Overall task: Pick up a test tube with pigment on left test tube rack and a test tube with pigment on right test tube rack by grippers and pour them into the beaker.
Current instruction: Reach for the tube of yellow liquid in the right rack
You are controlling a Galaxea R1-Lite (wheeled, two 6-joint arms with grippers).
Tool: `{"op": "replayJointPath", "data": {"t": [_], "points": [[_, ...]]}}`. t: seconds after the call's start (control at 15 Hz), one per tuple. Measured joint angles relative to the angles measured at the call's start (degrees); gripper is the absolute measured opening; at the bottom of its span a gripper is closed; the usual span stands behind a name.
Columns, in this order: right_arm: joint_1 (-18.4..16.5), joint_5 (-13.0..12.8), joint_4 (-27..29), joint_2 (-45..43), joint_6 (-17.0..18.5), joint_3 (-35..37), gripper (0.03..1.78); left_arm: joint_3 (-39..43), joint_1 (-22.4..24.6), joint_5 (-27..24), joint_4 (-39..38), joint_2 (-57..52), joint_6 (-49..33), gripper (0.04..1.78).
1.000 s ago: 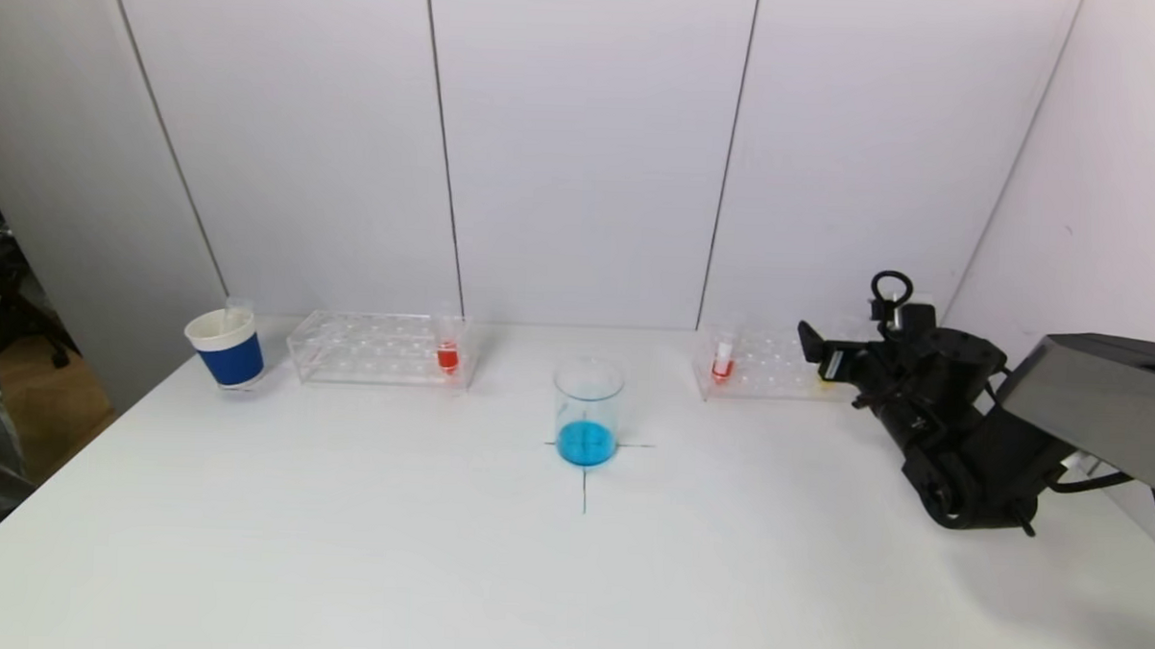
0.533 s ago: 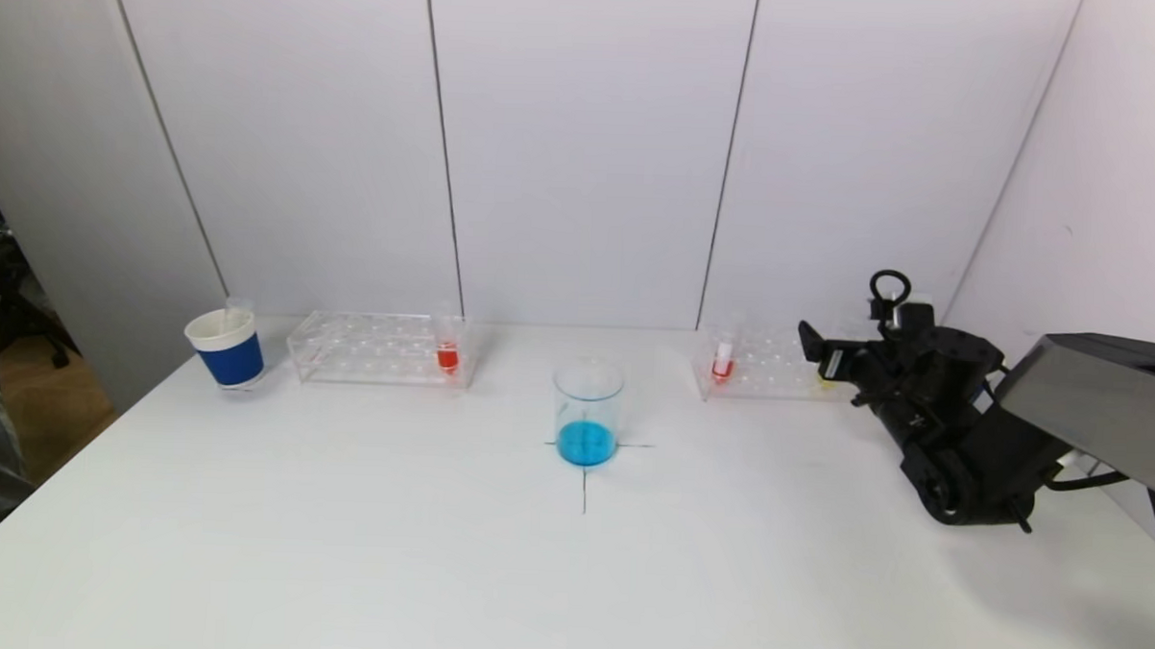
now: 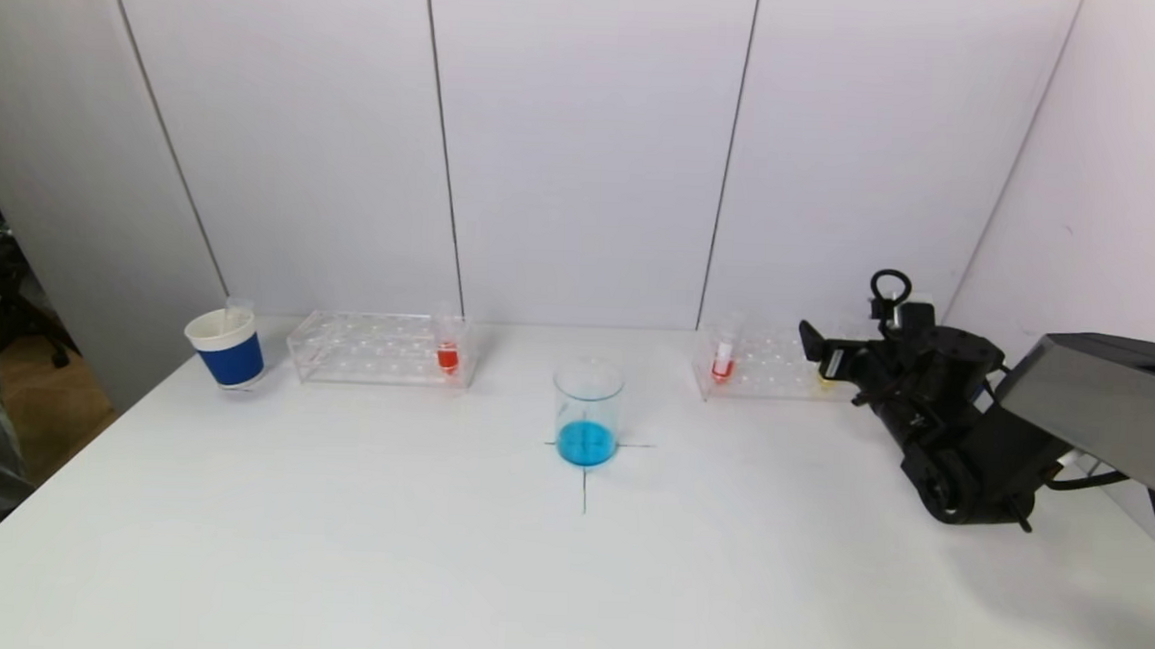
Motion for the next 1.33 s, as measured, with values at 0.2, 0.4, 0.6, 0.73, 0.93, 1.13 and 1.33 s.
{"op": "replayJointPath", "data": {"t": [0.2,0.4,0.6,0.73,0.93,1.13,1.33], "points": [[0.0,0.0,0.0,0.1,0.0,0.0,1.77,0.0,0.0,0.0,0.0,0.0,0.0,1.76],[0.0,0.0,-0.1,0.4,-0.1,-0.5,1.58,0.0,0.0,0.0,0.0,0.0,0.0,1.76],[0.1,0.1,0.0,0.5,-0.2,-0.6,1.20,0.0,0.0,0.0,0.0,0.0,0.0,1.76],[0.2,0.1,-0.1,0.5,-0.2,-0.6,0.79,0.0,0.0,0.0,0.0,0.0,0.0,1.76],[0.2,0.1,0.0,0.6,-0.2,-0.6,0.48,0.0,0.0,0.0,0.0,0.0,0.0,1.76],[0.2,0.1,-0.1,0.6,-0.2,-0.6,0.47,0.0,0.0,0.0,0.0,0.0,0.0,1.76],[0.1,0.1,-0.1,0.6,-0.2,-0.6,0.47,0.0,0.0,0.0,0.0,0.0,0.0,1.76]]}}
